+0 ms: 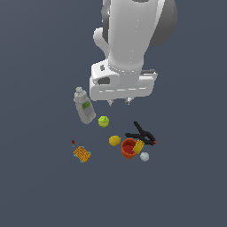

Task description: Pick up a designated object from a clutter of objects.

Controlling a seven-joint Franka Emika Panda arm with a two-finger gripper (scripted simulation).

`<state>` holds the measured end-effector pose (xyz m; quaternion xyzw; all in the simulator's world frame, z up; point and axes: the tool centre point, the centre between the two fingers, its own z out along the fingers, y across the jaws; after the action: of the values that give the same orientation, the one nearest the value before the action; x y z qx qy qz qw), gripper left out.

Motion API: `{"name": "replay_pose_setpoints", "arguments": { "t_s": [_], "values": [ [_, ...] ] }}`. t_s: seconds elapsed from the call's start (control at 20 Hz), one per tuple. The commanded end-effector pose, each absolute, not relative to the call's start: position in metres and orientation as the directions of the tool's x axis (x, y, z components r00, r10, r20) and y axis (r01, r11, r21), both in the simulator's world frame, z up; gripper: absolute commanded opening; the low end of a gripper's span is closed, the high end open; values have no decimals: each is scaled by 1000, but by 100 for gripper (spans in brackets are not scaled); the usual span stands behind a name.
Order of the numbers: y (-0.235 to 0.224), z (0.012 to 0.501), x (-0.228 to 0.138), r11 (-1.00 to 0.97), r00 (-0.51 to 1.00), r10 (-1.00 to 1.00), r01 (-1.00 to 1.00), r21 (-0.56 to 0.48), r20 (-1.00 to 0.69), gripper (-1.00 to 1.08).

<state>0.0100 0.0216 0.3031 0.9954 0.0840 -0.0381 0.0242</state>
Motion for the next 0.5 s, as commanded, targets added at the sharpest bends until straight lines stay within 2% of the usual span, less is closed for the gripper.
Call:
{"name": "replay_pose_setpoints", "arguments": {
  "t_s": [0.0, 0.45],
  "values": [
    [24, 296, 17, -972, 970, 221, 227, 56, -101, 28],
    [40, 253, 53, -844, 838, 493, 526, 104, -233, 28]
  ]
}}
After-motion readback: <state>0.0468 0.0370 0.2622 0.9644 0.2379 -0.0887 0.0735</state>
